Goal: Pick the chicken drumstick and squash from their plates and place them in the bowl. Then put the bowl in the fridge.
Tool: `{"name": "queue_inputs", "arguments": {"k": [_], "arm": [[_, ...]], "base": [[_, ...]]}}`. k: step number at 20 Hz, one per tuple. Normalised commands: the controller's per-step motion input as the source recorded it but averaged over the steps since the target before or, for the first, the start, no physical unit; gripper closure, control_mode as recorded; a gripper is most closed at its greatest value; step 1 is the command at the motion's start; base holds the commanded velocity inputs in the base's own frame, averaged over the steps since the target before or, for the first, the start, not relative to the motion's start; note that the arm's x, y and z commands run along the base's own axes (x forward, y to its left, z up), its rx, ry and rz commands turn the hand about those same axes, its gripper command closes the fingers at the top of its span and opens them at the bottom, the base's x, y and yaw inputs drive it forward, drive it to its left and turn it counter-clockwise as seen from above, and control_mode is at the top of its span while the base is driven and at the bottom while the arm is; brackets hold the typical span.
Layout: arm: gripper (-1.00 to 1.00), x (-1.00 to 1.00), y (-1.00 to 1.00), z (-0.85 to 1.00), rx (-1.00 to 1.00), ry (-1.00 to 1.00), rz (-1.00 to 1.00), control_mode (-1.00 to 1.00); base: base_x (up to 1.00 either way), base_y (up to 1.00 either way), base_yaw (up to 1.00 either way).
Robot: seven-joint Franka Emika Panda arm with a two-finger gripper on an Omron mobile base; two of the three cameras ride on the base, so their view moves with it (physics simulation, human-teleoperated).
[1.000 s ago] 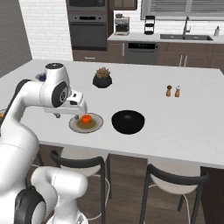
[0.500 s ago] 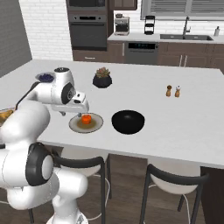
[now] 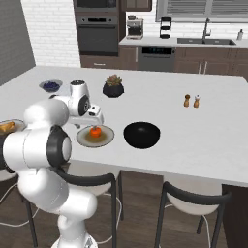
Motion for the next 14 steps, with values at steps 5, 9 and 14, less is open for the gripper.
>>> {"name": "queue_inputs", "arguments": {"k": [5, 9, 14], "arm": [[-1.0, 0.64, 0.0, -0.18, 0.0, 0.0, 0.0, -1.0], [-1.0, 0.54, 0.0, -0.46, 0.0, 0.0, 0.0, -1.0], [-1.0, 0.54, 0.03, -0.47, 0.0, 0.02, 0.0, -1.0]], "base": [[0.0, 0.0, 0.0], [0.0, 0.0, 0.0], [0.0, 0.0, 0.0]]}}
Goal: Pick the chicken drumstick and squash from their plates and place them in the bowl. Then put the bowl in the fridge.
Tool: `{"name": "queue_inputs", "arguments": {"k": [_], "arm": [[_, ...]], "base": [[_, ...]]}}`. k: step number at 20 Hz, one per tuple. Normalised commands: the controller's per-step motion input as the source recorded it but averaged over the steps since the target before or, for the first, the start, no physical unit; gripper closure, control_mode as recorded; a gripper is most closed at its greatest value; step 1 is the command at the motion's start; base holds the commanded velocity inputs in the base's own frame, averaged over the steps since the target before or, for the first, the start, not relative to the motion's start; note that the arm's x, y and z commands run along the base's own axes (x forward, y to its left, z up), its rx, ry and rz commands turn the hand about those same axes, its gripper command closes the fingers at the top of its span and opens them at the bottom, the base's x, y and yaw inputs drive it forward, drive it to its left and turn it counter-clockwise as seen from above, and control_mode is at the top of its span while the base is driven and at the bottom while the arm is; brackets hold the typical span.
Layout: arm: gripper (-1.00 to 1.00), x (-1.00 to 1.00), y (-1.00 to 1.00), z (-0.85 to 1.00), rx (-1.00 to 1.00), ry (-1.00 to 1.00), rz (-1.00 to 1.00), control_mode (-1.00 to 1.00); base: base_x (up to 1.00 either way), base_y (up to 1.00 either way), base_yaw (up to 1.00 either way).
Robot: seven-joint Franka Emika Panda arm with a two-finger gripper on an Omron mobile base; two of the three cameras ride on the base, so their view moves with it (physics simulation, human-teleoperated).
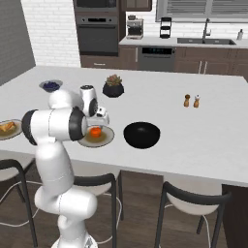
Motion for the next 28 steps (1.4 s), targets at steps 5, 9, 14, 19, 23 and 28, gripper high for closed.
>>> {"name": "queue_inputs", "arguments": {"k": [5, 9, 14, 19, 23, 28], "arm": [[-1.0, 0.51, 0.09, -0.15, 0.0, 0.04, 0.0, -1.0], [-1.0, 0.21, 0.0, -0.17, 0.0, 0.08, 0.0, -1.0], [-1.0, 0.0, 0.0, -0.26, 0.0, 0.09, 0.0, -1.0], [-1.0, 0.0, 0.0, -0.29, 0.0, 0.05, 0.0, -1.0], [1.0, -0.02, 0.03, -0.36, 0.0, 0.07, 0.0, -1.0], [1.0, -0.14, 0.0, -0.22, 0.0, 0.1, 0.0, -1.0]], "base": [[0.0, 0.0, 0.0], [0.0, 0.0, 0.0], [0.0, 0.0, 0.0], [0.0, 0.0, 0.0], [0.0, 0.0, 0.0], [0.0, 0.0, 0.0]]}}
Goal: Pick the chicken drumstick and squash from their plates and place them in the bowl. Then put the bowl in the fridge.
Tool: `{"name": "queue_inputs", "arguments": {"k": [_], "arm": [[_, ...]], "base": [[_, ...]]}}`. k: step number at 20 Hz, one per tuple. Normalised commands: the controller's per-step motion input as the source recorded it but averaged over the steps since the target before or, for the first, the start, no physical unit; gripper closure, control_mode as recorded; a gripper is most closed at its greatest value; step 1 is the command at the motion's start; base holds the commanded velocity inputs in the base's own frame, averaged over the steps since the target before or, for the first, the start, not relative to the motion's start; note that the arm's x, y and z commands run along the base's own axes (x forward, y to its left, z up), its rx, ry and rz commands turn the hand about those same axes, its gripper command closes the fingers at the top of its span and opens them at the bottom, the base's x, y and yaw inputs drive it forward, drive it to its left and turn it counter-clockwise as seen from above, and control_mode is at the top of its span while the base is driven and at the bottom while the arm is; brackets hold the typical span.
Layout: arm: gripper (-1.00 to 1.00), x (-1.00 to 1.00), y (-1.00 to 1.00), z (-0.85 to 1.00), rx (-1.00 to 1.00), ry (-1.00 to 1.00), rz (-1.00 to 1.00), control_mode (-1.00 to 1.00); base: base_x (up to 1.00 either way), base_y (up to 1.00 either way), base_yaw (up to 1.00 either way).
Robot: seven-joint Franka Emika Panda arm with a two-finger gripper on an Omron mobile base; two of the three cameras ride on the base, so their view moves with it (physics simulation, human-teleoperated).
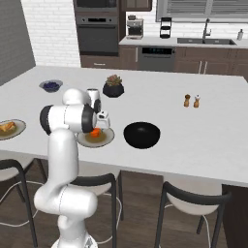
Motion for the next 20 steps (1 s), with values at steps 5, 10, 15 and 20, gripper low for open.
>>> {"name": "queue_inputs", "arguments": {"k": [5, 10, 15, 20], "arm": [[1.0, -0.46, -0.22, 0.37, 0.03, 0.06, 0.0, -1.0], [1.0, -0.25, -0.51, 0.73, 0.07, -0.03, 0.0, -1.0], [1.0, 0.0, -0.85, 0.41, 0.04, 0.0, 0.0, -1.0], [1.0, 0.0, -0.83, 0.44, 0.03, 0.0, 0.0, -1.0]], "base": [[0.0, 0.0, 0.0], [0.0, 0.0, 0.0], [0.0, 0.0, 0.0], [0.0, 0.0, 0.0]]}}
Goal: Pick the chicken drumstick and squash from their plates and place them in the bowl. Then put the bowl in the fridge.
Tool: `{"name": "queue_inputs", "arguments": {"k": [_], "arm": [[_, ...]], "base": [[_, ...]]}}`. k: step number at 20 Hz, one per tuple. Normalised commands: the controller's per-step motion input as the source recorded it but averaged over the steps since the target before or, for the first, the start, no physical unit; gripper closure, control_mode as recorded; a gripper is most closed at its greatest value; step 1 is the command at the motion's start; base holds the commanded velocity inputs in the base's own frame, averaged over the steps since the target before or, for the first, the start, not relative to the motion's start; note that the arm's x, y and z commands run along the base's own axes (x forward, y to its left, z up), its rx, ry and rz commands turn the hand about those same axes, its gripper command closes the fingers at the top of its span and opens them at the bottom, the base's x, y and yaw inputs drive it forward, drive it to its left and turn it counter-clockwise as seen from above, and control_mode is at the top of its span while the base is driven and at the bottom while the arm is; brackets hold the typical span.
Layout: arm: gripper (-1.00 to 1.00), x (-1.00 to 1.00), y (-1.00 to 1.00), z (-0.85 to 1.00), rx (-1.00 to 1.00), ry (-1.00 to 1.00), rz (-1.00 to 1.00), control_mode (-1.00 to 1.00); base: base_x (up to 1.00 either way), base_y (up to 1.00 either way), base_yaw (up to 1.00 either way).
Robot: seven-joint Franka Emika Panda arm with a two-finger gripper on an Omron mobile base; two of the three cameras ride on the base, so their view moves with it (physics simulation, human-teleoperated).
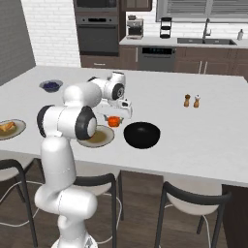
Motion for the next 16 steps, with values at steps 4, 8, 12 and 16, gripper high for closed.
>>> {"name": "queue_inputs", "arguments": {"k": [4, 8, 12, 16], "arm": [[1.0, 0.1, -0.88, 0.11, 0.09, 0.2, 0.0, -1.0], [1.0, 0.04, -0.77, -0.02, 0.06, 0.1, 0.0, -1.0], [1.0, 0.2, -0.52, -0.19, 0.0, 0.0, 0.0, -1.0], [1.0, 0.4, -0.19, -0.28, 0.0, 0.0, 0.0, -1.0]], "base": [[0.0, 0.0, 0.0], [0.0, 0.0, 0.0], [0.0, 0.0, 0.0], [0.0, 0.0, 0.0]]}}
